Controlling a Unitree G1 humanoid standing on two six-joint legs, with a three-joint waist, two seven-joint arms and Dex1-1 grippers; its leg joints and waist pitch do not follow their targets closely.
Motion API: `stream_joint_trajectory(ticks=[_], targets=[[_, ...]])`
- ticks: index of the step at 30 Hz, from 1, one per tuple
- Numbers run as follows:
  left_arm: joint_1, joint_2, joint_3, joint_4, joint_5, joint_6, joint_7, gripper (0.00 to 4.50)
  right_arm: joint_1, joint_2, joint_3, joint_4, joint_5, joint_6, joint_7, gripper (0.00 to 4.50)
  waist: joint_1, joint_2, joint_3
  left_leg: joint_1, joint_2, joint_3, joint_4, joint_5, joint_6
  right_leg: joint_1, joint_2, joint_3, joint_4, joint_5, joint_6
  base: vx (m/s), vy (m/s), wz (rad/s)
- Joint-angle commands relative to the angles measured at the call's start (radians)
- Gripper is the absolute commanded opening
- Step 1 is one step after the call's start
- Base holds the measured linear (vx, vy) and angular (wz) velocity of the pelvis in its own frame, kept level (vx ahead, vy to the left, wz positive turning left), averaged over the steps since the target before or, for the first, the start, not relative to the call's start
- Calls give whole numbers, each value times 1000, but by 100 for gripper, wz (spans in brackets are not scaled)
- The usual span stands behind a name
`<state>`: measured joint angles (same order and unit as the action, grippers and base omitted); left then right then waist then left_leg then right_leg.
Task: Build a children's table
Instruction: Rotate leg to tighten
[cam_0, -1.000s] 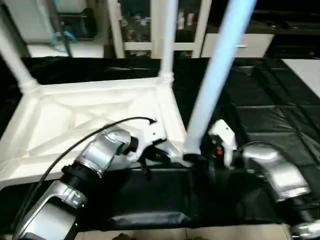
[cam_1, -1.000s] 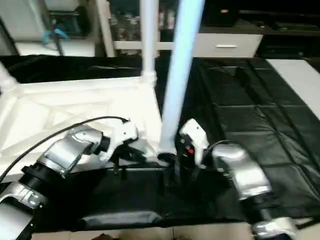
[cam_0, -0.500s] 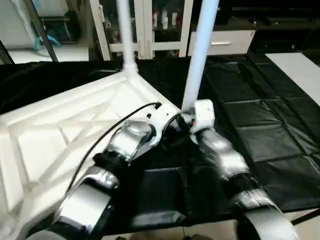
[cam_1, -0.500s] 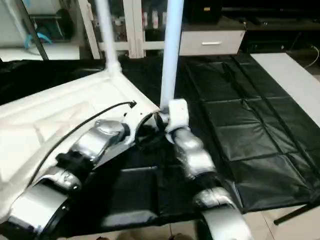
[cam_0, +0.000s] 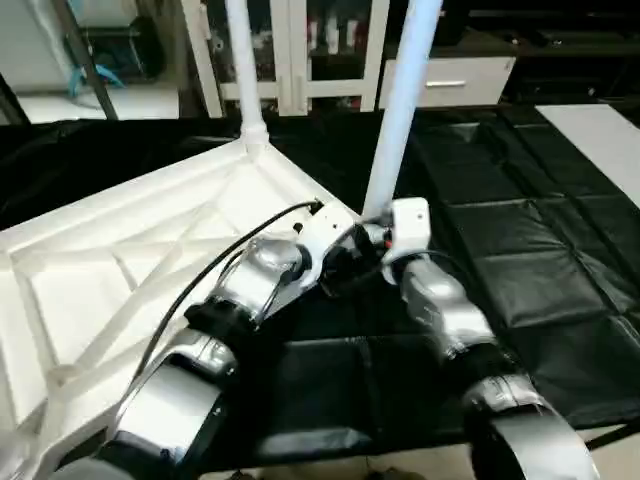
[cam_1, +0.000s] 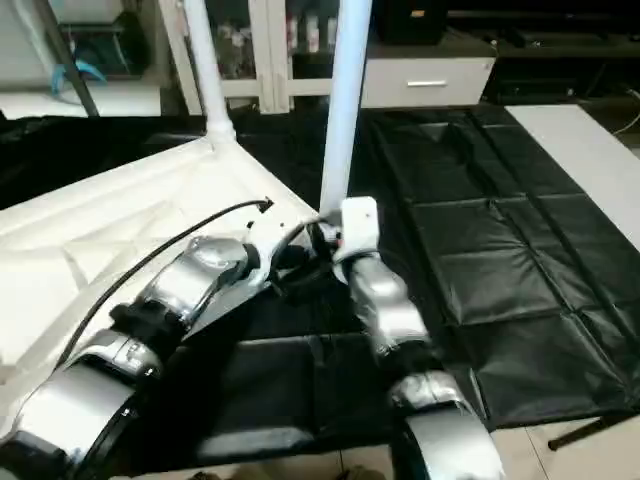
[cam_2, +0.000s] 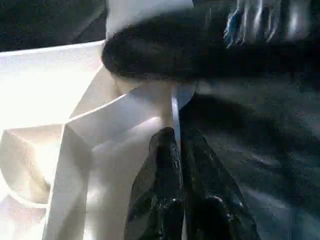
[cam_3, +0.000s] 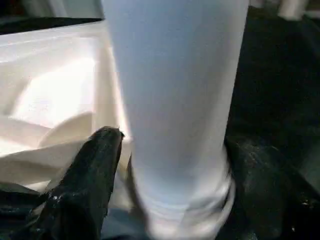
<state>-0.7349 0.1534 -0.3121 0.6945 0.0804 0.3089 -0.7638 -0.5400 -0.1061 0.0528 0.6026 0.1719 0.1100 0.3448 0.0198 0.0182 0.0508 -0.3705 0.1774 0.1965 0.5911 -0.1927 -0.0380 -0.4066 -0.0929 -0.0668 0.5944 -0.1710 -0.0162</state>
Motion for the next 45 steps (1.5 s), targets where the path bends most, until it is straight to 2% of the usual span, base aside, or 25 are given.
stream_joint_trajectory(ticks=[1,2,3,4,5,6,7,8,10,11,14,16,18,19,21,23,25,28,29,30,36,38,39,42,45], targets=[[58,42,-51,-54,-10,31,-123,0,23,-64,23,-118,40,88,134,382,13,-14,-68,10,52,-19,-61,-108,140,60,-58,41,-54,-90,-263,0,0,0],[65,52,-56,-68,-12,33,-139,0,31,-84,28,-137,47,105,163,387,18,-13,-66,11,54,-19,-62,-118,135,57,-59,42,-57,-112,-259,0,0,0],[80,74,-67,-99,-16,38,-174,0,50,-124,41,-179,60,139,225,387,21,-9,-64,15,53,-17,-65,-161,114,53,-58,43,-65,-174,-249,0,0,0],[97,106,-80,-140,-28,45,-227,0,81,-196,72,-240,87,184,338,407,21,-8,-61,16,54,-19,-68,-191,90,51,-57,44,-67,-213,-240,0,0,0],[102,116,-85,-153,-31,44,-245,0,91,-219,82,-258,93,193,374,418,24,-8,-59,18,55,-19,-71,-210,81,51,-56,44,-72,-234,-231,0,0,0],[117,153,-99,-203,-48,51,-311,0,131,-306,123,-326,116,225,509,423,28,-4,-56,23,57,-20,-73,-248,63,45,-56,46,-74,-270,-219,0,0,0],[121,162,-102,-219,-53,58,-328,0,143,-331,135,-347,121,231,546,431,33,-7,-56,22,61,-22,-76,-255,54,50,-56,48,-75,-277,-207,0,0,0],[123,167,-102,-227,-55,65,-335,0,148,-342,140,-358,123,236,562,431,34,2,-55,22,61,-23,-77,-259,47,47,-57,49,-75,-280,-205,0,0,0],[128,184,-107,-254,-67,65,-376,0,164,-385,165,-374,108,236,623,441,29,6,-58,18,55,-24,-78,-272,25,47,-55,46,-75,-275,-207,0,0,0],[131,190,-108,-269,-70,63,-392,0,170,-403,172,-386,105,246,647,441,28,0,-56,17,54,-23,-77,-280,24,47,-56,47,-79,-287,-203,0,0,0],[125,188,-108,-285,-75,74,-406,0,162,-409,173,-378,101,253,673,441,31,0,-59,19,55,-24,-75,-259,26,47,-58,49,-77,-272,-213,0,0,0],[123,186,-110,-291,-76,82,-403,0,154,-402,172,-372,100,250,665,441,33,1,-62,19,55,-23,-73,-235,28,46,-57,48,-73,-241,-223,0,0,0],[128,185,-116,-312,-83,99,-400,0,139,-373,172,-364,101,240,639,441,34,1,-66,16,55,-23,-70,-192,36,49,-55,47,-63,-163,-243,0,0,0],[129,182,-118,-315,-83,101,-400,0,135,-364,171,-359,101,239,636,441,33,-3,-66,16,55,-22,-69,-184,40,50,-55,47,-62,-151,-246,0,0,0],[131,180,-118,-317,-82,102,-400,0,132,-356,171,-355,96,231,632,441,38,1,-68,18,55,-20,-66,-160,51,49,-55,47,-58,-118,-256,0,0,0],[131,178,-119,-316,-82,102,-401,0,123,-347,171,-341,87,220,626,441,39,0,-68,16,56,-20,-66,-154,51,51,-57,46,-56,-111,-259,0,0,0],[130,176,-117,-314,-79,102,-404,0,108,-337,174,-317,77,208,629,441,38,4,-66,16,54,-22,-67,-172,46,52,-57,45,-59,-139,-254,0,0,0],[130,175,-116,-312,-77,102,-405,0,104,-335,176,-310,75,206,636,405,37,2,-65,17,53,-21,-68,-190,37,52,-56,46,-63,-166,-247,0,0,0],[129,176,-118,-308,-74,102,-407,0,102,-345,195,-295,57,195,658,403,37,10,-66,18,53,-22,-68,-195,31,52,-55,45,-62,-161,-243,0,0,0],[127,176,-119,-306,-73,103,-407,0,101,-349,201,-289,50,191,666,403,36,6,-67,17,53,-22,-68,-192,31,52,-54,45,-61,-152,-245,0,0,0],[126,177,-118,-304,-71,103,-404,0,102,-354,199,-281,45,183,678,329,37,-1,-68,16,53,-21,-64,-167,49,56,-56,45,-57,-118,-257,0,0,0],[127,177,-118,-305,-71,103,-403,0,103,-355,199,-280,44,182,680,321,38,2,-68,16,53,-21,-64,-164,52,55,-56,45,-58,-128,-255,0,0,0],[128,177,-117,-305,-70,103,-402,0,102,-355,200,-275,42,179,683,315,37,-2,-68,15,53,-20,-64,-162,53,55,-56,46,-58,-129,-255,0,0,0],[127,176,-116,-298,-69,98,-401,0,96,-353,197,-257,35,168,693,282,38,3,-69,15,53,-21,-62,-153,57,55,-56,45,-56,-125,-256,0,0,0],[125,174,-116,-291,-67,95,-399,0,90,-351,193,-244,33,162,699,268,38,-1,-69,16,53,-21,-62,-159,58,55,-56,45,-56,-126,-260,0,0,0]])
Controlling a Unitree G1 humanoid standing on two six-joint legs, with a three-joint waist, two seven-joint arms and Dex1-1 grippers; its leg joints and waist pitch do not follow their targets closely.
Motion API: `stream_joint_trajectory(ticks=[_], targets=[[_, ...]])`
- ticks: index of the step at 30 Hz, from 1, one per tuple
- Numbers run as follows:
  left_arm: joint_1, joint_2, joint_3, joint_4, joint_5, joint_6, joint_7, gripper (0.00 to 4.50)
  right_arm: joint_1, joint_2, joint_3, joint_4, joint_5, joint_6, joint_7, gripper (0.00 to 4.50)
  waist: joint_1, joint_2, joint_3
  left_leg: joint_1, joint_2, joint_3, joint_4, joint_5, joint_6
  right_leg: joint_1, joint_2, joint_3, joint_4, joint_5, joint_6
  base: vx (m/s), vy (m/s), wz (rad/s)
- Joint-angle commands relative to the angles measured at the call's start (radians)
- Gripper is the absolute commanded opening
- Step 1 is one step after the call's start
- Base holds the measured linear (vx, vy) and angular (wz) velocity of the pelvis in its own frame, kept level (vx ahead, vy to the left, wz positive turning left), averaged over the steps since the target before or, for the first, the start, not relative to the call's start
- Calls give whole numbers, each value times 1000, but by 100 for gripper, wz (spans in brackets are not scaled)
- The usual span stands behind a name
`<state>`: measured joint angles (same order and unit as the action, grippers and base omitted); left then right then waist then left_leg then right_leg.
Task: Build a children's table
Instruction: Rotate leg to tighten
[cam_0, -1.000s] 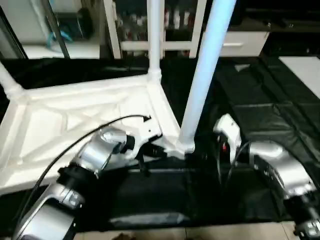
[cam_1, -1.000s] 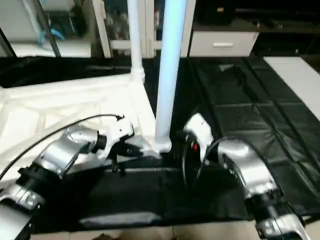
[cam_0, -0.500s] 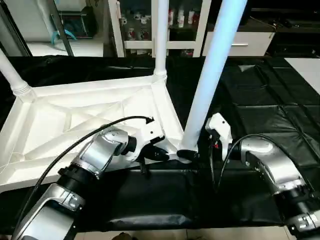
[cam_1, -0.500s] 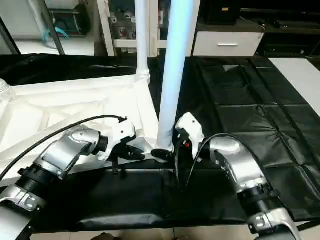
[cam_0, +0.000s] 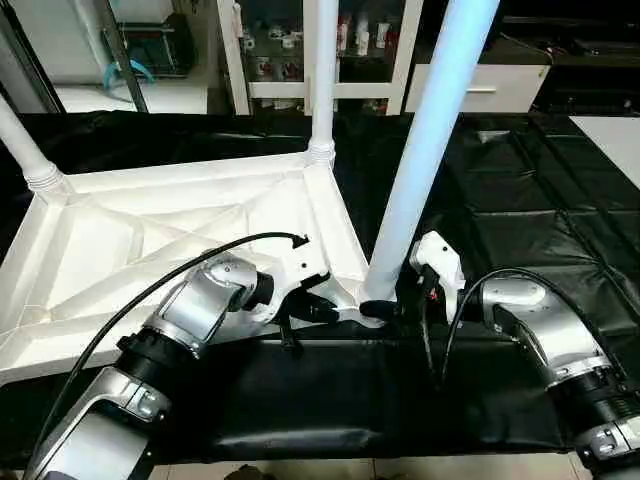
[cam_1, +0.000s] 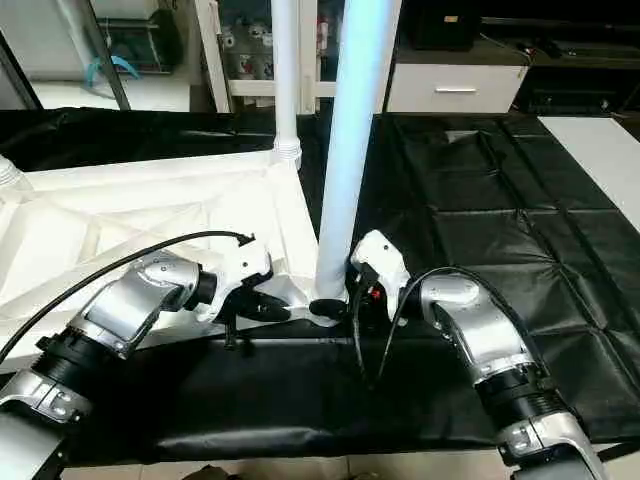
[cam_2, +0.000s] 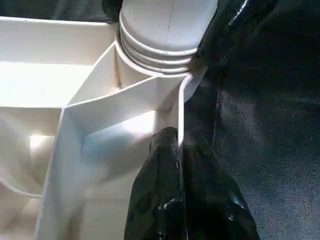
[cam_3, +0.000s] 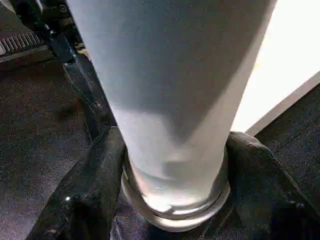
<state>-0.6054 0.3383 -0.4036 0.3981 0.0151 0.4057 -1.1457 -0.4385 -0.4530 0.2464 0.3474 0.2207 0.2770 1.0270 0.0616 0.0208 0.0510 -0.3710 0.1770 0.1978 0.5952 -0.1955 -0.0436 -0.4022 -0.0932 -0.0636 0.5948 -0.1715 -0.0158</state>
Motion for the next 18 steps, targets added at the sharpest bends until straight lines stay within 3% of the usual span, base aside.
stream_joint_trajectory(ticks=[1,9,11,13,15,16,18], targets=[[-5,-11,-24,6,-1,-2,-17,0,-12,-4,0,11,-16,-5,17,268,-3,-2,-70,16,54,-23,-66,-155,64,51,-56,41,-57,-125,-261,0,0,0],[7,-4,-29,-10,0,11,-20,0,-10,7,-1,32,-11,-16,24,264,-3,2,-71,16,53,-23,-65,-149,69,52,-55,40,-55,-107,-265,0,0,0],[6,-18,-27,-1,5,26,3,0,-21,56,-29,85,-28,-36,-82,264,-4,0,-71,15,53,-22,-65,-152,66,51,-56,41,-55,-109,-268,0,0,0],[3,-27,-23,9,7,28,19,0,-26,72,-39,103,-33,-40,-121,264,-8,1,-66,15,52,-24,-69,-189,50,50,-55,39,-62,-162,-260,0,0,0],[-21,-80,0,70,24,36,118,0,-49,151,-89,182,-51,-53,-313,264,-18,-5,-62,16,50,-26,-74,-242,24,50,-56,38,-71,-257,-234,0,0,0],[-21,-80,0,70,24,36,118,0,-49,151,-89,182,-51,-53,-313,264,-27,-1,-60,20,49,-28,-76,-275,4,43,-55,38,-76,-314,-220,0,0,0],[-62,-153,22,166,48,32,246,0,-80,250,-155,276,-57,-61,-554,264,-37,-1,-59,13,47,-32,-78,-289,-6,47,-57,37,-80,-358,-193,0,0,0]])
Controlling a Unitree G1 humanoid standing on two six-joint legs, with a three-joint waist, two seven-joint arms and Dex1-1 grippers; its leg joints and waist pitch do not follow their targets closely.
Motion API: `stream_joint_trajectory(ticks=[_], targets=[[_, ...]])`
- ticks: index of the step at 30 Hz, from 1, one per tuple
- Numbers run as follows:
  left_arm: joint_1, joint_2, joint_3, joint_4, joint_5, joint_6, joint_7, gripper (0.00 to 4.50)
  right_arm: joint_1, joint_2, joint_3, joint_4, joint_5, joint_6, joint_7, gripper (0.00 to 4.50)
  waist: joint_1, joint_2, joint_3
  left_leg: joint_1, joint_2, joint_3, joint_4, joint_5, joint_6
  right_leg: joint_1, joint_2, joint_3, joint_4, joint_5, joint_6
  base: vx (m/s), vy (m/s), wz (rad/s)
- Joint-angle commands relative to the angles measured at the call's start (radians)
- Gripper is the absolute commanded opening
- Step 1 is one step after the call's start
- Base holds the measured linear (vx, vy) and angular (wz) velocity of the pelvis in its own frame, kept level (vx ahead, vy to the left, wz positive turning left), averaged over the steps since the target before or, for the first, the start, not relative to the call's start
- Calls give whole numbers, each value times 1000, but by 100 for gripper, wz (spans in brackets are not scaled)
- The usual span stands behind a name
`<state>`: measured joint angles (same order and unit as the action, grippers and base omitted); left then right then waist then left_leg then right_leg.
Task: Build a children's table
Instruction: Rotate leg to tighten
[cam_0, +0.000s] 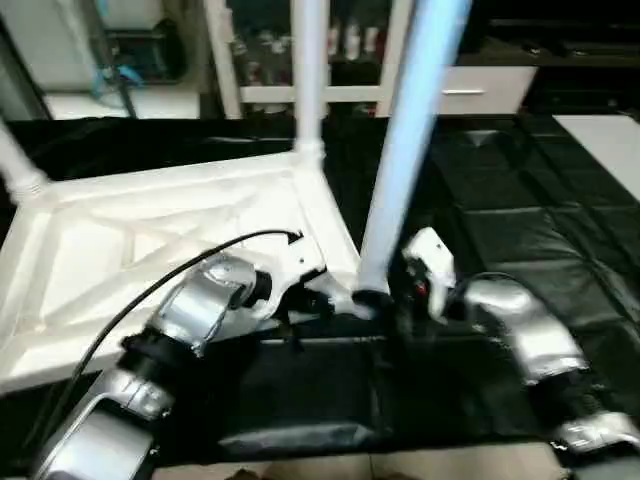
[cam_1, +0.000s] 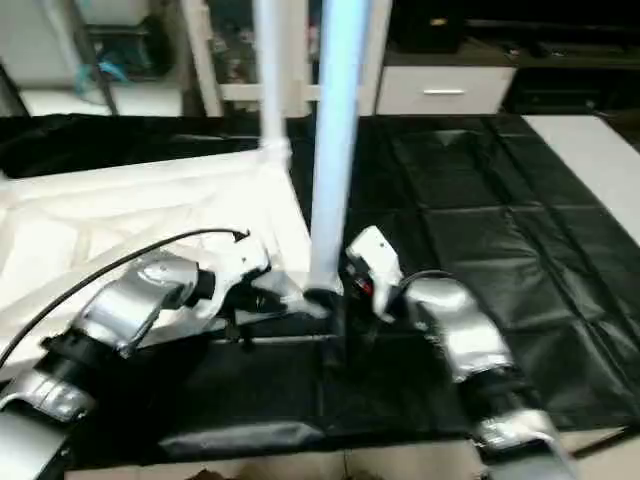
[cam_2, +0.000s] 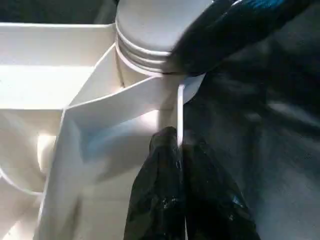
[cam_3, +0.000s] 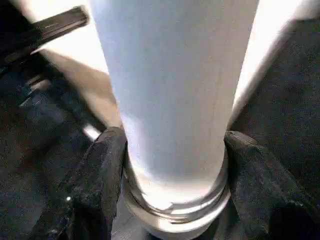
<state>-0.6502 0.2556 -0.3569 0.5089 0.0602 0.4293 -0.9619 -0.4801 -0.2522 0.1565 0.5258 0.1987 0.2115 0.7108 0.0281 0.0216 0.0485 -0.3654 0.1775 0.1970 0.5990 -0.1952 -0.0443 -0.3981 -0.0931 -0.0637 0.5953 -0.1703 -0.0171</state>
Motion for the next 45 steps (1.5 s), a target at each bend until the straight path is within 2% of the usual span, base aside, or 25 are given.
stream_joint_trajectory(ticks=[1,2,4,8,10,12,13,16,17,19,20,21,22,24,30,31,33,34,35,36,37,40,42,43,45], targets=[[-30,-90,-18,83,7,3,97,0,-49,73,-79,120,-36,0,-298,264,-7,1,-57,16,46,-34,-82,-318,-22,34,-59,36,-88,-402,-178,0,0,0],[-55,-125,-8,135,15,-9,157,0,-72,117,-103,166,-36,-8,-407,264,-10,-1,-58,13,45,-37,-83,-321,-27,37,-58,34,-86,-405,-173,0,0,0],[-88,-166,4,204,25,-29,238,0,-109,170,-129,233,-41,-21,-547,263,-25,4,-60,15,41,-38,-83,-346,-44,30,-54,33,-89,-386,-174,0,0,0],[-117,-195,22,268,37,-54,318,0,-153,207,-127,305,-76,-45,-666,263,-26,6,-65,10,39,-30,-79,-316,-2,33,-53,35,-84,-278,-202,0,0,0],[-143,-219,45,333,49,-85,388,0,-199,241,-131,374,-110,-81,-800,263,-27,6,-63,15,36,-28,-78,-327,-4,27,-54,36,-88,-303,-204,0,0,0],[-150,-225,55,353,55,-97,402,0,-223,253,-134,404,-124,-114,-836,263,-22,-1,-64,10,38,-30,-79,-302,3,35,-56,35,-86,-298,-196,0,0,0],[-155,-228,60,367,57,-106,402,0,-235,257,-141,421,-124,-138,-839,263,-21,-4,-65,11,39,-28,-77,-294,12,32,-57,36,-84,-292,-197,0,0,0],[-155,-224,62,379,60,-125,389,0,-250,265,-160,435,-109,-171,-827,263,-18,-1,-67,7,41,-27,-78,-264,30,36,-55,36,-79,-239,-204,0,0,0],[-154,-222,60,386,60,-136,382,0,-255,264,-161,444,-103,-185,-823,263,-19,-8,-67,7,41,-26,-78,-259,35,36,-55,36,-78,-229,-207,0,0,0],[-154,-221,56,393,60,-145,372,0,-253,256,-161,445,-100,-208,-803,263,-17,-4,-66,6,42,-25,-77,-247,43,37,-57,36,-76,-216,-217,0,0,0],[-153,-221,55,394,60,-148,368,0,-251,254,-161,440,-99,-212,-792,298,-18,-9,-65,6,42,-24,-77,-251,47,37,-57,36,-78,-228,-217,0,0,0],[-155,-222,56,403,60,-155,368,0,-251,253,-162,442,-98,-221,-794,298,-16,-6,-64,6,42,-25,-78,-254,49,38,-59,36,-79,-247,-213,0,0,0],[-159,-223,57,415,61,-166,365,0,-248,252,-168,438,-94,-236,-797,333,-17,-6,-63,7,42,-25,-79,-266,46,36,-58,36,-82,-272,-207,0,0,0],[-162,-224,58,426,62,-176,361,0,-238,245,-169,418,-95,-249,-791,338,-16,-5,-63,9,42,-25,-80,-271,41,34,-58,37,-84,-284,-200,0,0,0],[-159,-220,46,433,65,-223,306,0,-95,159,-142,136,-131,-188,-730,382,19,-4,-67,14,46,-18,-77,-180,64,37,-53,42,-72,-146,-201,0,0,0],[-157,-217,43,433,65,-238,293,0,-60,138,-138,71,-133,-173,-711,382,23,-5,-69,10,44,-19,-75,-159,76,43,-54,42,-69,-119,-202,0,0,0],[-149,-213,34,431,64,-303,246,0,58,76,-123,-123,-89,-101,-586,382,36,2,-67,15,46,-18,-74,-153,92,40,-55,44,-71,-105,-199,0,0,0],[-149,-213,34,431,64,-303,246,0,58,76,-123,-123,-89,-101,-586,382,39,-5,-68,15,48,-18,-74,-153,103,43,-55,45,-69,-96,-200,0,0,0],[-148,-214,32,437,65,-347,238,0,130,33,-101,-228,-43,-44,-485,382,40,0,-65,10,44,-18,-75,-164,111,47,-54,43,-74,-122,-200,0,0,0],[-148,-214,32,437,65,-348,238,0,133,30,-99,-232,-42,-43,-482,382,46,-2,-63,12,49,-19,-76,-180,109,46,-57,44,-78,-148,-190,0,0,0],[-152,-218,32,448,66,-426,233,0,229,-45,-54,-368,-2,15,-367,382,45,-1,-62,8,47,-21,-78,-196,103,49,-56,43,-82,-191,-174,0,0,0],[-154,-220,31,454,70,-466,237,0,270,-77,-36,-422,15,35,-325,382,44,-4,-57,8,46,-25,-83,-261,77,44,-60,43,-98,-360,-123,0,0,0],[-156,-224,22,460,73,-552,223,0,349,-123,-21,-518,62,88,-269,382,39,-7,-54,5,44,-27,-86,-276,70,44,-58,42,-109,-426,-92,0,0,0],[-157,-229,21,461,75,-581,233,0,387,-144,-10,-556,62,97,-247,382,36,-5,-54,10,45,-25,-85,-286,70,34,-57,43,-112,-449,-88,0,0,0],[-157,-234,26,460,77,-604,263,0,414,-155,1,-580,56,106,-233,382,36,-7,-52,13,45,-25,-84,-290,70,28,-58,43,-117,-490,-80,0,0,0]])
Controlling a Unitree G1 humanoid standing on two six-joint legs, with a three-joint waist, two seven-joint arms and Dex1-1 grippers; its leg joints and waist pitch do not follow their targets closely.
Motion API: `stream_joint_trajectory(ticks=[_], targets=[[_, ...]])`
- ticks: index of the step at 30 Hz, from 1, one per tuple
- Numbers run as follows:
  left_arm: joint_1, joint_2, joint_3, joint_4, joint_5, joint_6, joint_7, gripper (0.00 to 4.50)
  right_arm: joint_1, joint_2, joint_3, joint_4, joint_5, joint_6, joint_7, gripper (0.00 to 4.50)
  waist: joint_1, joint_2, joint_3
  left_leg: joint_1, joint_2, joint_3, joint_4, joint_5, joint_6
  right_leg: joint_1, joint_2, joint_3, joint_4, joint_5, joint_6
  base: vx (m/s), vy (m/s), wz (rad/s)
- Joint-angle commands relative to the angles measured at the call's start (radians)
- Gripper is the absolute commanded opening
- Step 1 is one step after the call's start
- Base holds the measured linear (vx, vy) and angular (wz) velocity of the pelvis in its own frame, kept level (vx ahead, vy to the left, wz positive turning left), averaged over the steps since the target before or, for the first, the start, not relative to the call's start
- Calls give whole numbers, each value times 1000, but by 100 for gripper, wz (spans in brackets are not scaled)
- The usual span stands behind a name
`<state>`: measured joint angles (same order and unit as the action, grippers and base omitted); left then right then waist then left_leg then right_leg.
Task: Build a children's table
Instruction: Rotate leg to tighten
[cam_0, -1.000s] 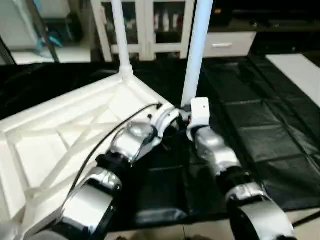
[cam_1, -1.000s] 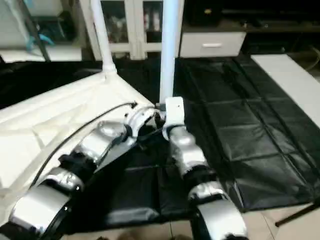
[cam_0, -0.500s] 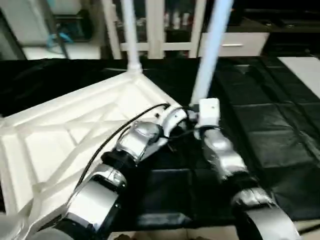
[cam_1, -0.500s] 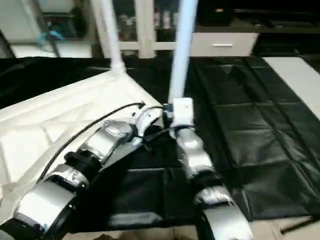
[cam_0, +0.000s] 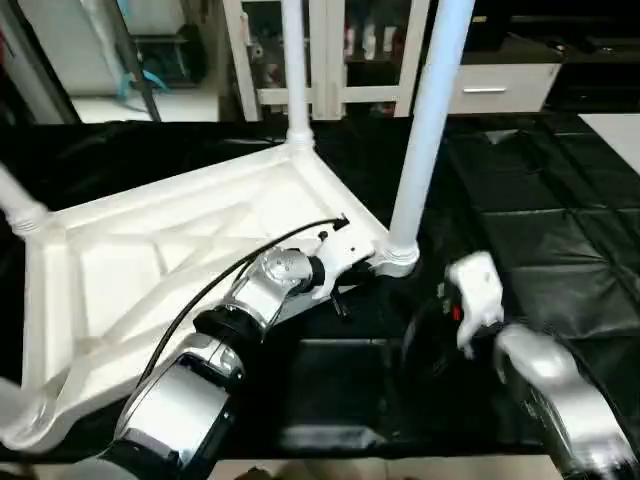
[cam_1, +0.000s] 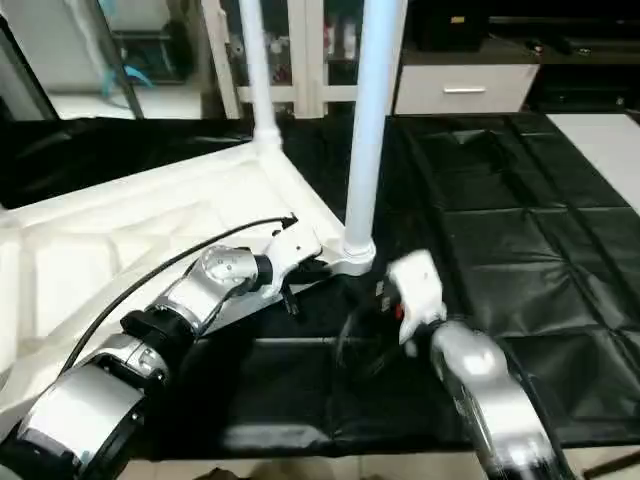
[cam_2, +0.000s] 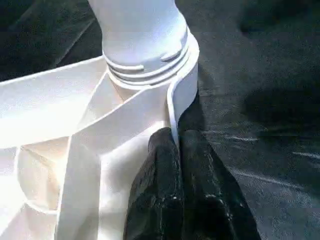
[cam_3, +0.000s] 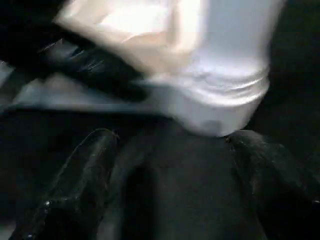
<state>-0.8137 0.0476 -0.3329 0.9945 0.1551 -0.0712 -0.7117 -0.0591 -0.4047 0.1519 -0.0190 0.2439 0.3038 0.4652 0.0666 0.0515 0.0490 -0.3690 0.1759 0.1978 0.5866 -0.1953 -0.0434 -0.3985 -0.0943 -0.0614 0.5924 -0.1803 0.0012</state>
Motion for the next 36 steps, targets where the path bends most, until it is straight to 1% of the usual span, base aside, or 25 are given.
stream_joint_trajectory(ticks=[1,2,3,4,5,6,7,8,10,11,12,13,14,15,17,18,20,21,24,26,29,30,32,34,36], targets=[[10,-27,12,-32,-22,-116,26,0,6,-3,8,-64,15,43,25,382,-4,-40,-53,11,45,-26,-70,-274,70,30,-58,39,-112,-491,-96,0,0,0],[11,-27,16,-34,-26,-122,24,0,12,-5,7,-84,22,64,32,382,-2,-41,-53,9,45,-26,-71,-265,72,30,-58,39,-112,-492,-94,0,0,0],[12,-27,17,-34,-26,-122,23,28,12,-5,7,-85,22,66,32,382,-2,-37,-52,7,47,-28,-72,-256,74,30,-58,39,-112,-491,-92,0,0,0],[18,-25,29,-49,-44,-107,-3,45,16,-10,11,-105,28,83,40,382,-4,-41,-53,4,49,-29,-73,-246,73,30,-59,39,-109,-475,-93,0,0,0],[18,-25,29,-49,-44,-107,-3,45,16,-10,11,-105,28,83,40,382,-1,-37,-53,5,49,-30,-73,-242,76,30,-60,39,-108,-455,-104,0,0,0],[29,-17,47,-78,-71,-79,-38,60,22,-24,20,-139,43,110,58,382,-1,-41,-55,5,52,-29,-73,-240,77,31,-61,40,-105,-436,-114,0,0,0],[56,9,67,-150,-108,-10,-92,71,25,-41,37,-178,55,132,81,382,3,-39,-58,5,58,-31,-73,-222,78,33,-62,42,-93,-371,-139,0,0,0],[63,16,73,-168,-116,9,-104,71,26,-44,38,-187,57,139,82,382,2,-32,-62,2,61,-31,-73,-197,82,34,-60,43,-82,-296,-164,0,0,0],[88,45,94,-242,-149,81,-142,88,26,-49,41,-213,66,158,86,382,-2,-32,-66,3,62,-29,-69,-148,88,32,-55,41,-66,-161,-199,0,0,0],[109,68,113,-305,-180,129,-165,94,29,-49,40,-233,66,171,89,382,-7,-41,-68,-3,61,-29,-65,-112,104,39,-55,40,-55,-78,-223,0,0,0],[109,68,113,-305,-180,129,-165,101,29,-49,40,-233,66,171,89,382,-7,-40,-71,-4,60,-29,-62,-89,112,43,-57,40,-48,-38,-235,64,29,-1],[135,99,127,-385,-217,184,-197,107,33,-45,37,-248,60,186,90,382,-10,-38,-70,-1,56,-24,-56,-69,133,37,-55,40,-48,1,-251,0,0,0],[135,99,127,-385,-217,184,-197,116,33,-45,37,-248,60,186,90,382,-9,-38,-71,1,57,-24,-55,-65,136,40,-58,41,-44,12,-260,0,0,0],[191,169,135,-537,-274,277,-274,125,38,-44,35,-267,63,206,86,382,-7,-40,-68,-4,56,-22,-55,-60,147,42,-61,41,-44,3,-267,0,0,0],[221,206,131,-612,-297,324,-317,142,42,-45,35,-276,70,215,86,382,-6,-35,-66,1,60,-22,-57,-70,139,41,-61,42,-43,-30,-263,0,0,0],[262,262,115,-706,-321,385,-379,151,51,-50,35,-289,77,224,88,382,-7,-35,-61,2,59,-20,-60,-99,125,37,-58,42,-50,-85,-253,0,0,0],[303,323,94,-798,-342,455,-439,159,60,-55,36,-302,81,232,91,382,-4,-30,-60,6,64,-23,-66,-129,100,38,-61,43,-52,-136,-241,0,0,0],[322,359,79,-840,-351,488,-470,167,64,-58,38,-307,83,235,94,382,-7,-27,-54,15,60,-19,-70,-192,60,27,-52,45,-62,-216,-216,0,0,0],[358,412,52,-911,-356,546,-505,194,72,-59,39,-308,81,233,99,382,-7,-28,-50,19,61,-21,-78,-244,17,24,-51,49,-67,-265,-193,0,0,0],[387,446,21,-972,-349,598,-507,212,74,-55,38,-309,76,239,102,382,-11,-30,-49,17,58,-23,-82,-262,-3,25,-49,51,-67,-284,-171,0,0,0],[395,463,-11,-981,-297,606,-483,239,73,-56,40,-314,74,247,103,382,-12,-31,-51,16,55,-23,-80,-253,-3,25,-47,56,-69,-275,-159,0,0,0],[386,466,-42,-937,-210,588,-430,247,72,-57,41,-315,72,251,102,382,-14,-36,-51,14,53,-22,-79,-243,-1,26,-47,57,-68,-273,-155,0,0,0],[372,463,-55,-898,-156,575,-378,268,71,-58,41,-316,72,252,102,382,-14,-34,-53,10,52,-25,-77,-234,1,29,-48,58,-68,-268,-142,0,0,0],[348,454,-56,-848,-110,558,-292,268,72,-60,40,-318,70,252,103,382,-14,-37,-57,10,53,-27,-75,-212,4,33,-50,58,-66,-245,-142,0,0,0],[314,448,-56,-787,-63,537,-194,268,73,-61,42,-317,67,251,104,382,-15,-36,-56,15,50,-23,-73,-242,1,25,-45,57,-70,-251,-146,0,0,0]])
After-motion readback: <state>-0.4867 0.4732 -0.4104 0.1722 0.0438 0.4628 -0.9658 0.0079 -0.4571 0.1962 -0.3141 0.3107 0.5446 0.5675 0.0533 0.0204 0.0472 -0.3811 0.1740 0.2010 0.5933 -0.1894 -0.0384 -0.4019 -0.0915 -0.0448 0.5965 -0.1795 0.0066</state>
